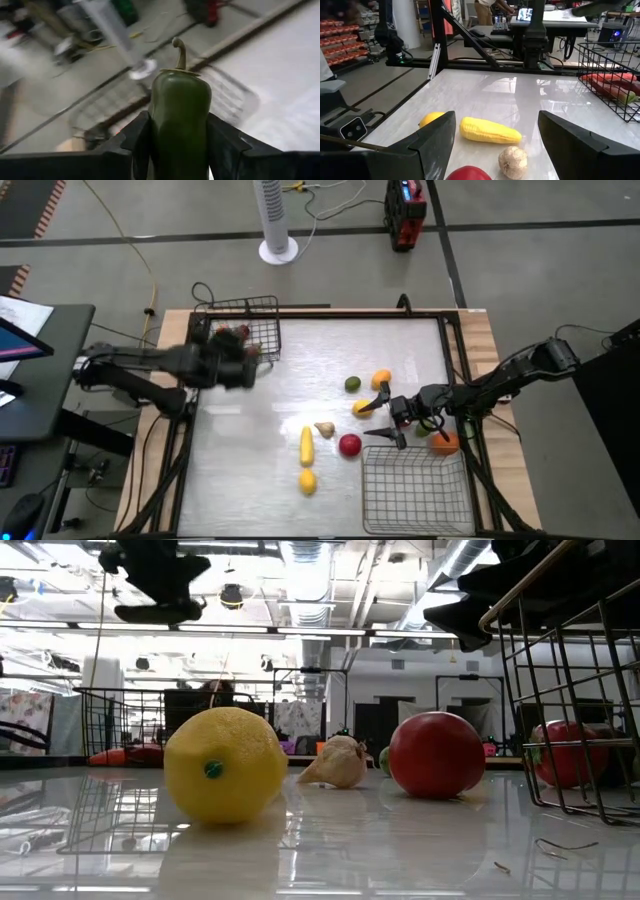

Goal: Sort produce into baskets
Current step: Put the green bell pepper into the black wire basket, then put the top lime into the gold wire basket

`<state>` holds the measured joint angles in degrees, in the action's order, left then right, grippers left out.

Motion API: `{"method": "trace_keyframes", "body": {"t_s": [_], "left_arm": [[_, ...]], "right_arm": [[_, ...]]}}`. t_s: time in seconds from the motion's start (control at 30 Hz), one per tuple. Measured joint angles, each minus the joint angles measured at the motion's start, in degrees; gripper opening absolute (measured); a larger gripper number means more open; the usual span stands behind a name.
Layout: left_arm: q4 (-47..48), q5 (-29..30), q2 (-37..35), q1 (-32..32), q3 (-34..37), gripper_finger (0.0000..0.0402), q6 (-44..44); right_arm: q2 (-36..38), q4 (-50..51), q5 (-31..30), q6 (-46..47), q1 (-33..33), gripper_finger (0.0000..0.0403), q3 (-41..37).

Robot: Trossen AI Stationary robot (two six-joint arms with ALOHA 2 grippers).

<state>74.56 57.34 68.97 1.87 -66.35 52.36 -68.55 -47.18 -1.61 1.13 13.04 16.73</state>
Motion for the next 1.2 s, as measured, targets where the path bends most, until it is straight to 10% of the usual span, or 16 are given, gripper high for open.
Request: {"method": "trace_keyframes", "body": {"t_s": [0.3, 0.5, 0.7, 1.2], "left_arm": [[-11.93, -3.10, -0.75, -18.69, 0.02, 0.0242, -18.82], [-25.59, -15.54, -0.75, -23.30, 0.02, 0.0303, -31.93], [-35.57, -29.20, -0.27, -14.87, 2.16, 0.0302, -35.24], [-59.77, -22.02, 4.77, 4.00, 17.64, 0.0263, -35.74]], "right_arm": [[0.00, 0.08, 0.00, -0.07, 0.00, 0.0311, 0.00], [0.00, 0.97, 0.02, 0.32, 0.07, 0.0311, -0.02], [-0.01, 8.89, 0.04, 1.48, 0.01, 0.0311, 1.28], [-1.26, 51.33, -8.14, 1.52, -15.49, 0.0311, 21.05]]}}
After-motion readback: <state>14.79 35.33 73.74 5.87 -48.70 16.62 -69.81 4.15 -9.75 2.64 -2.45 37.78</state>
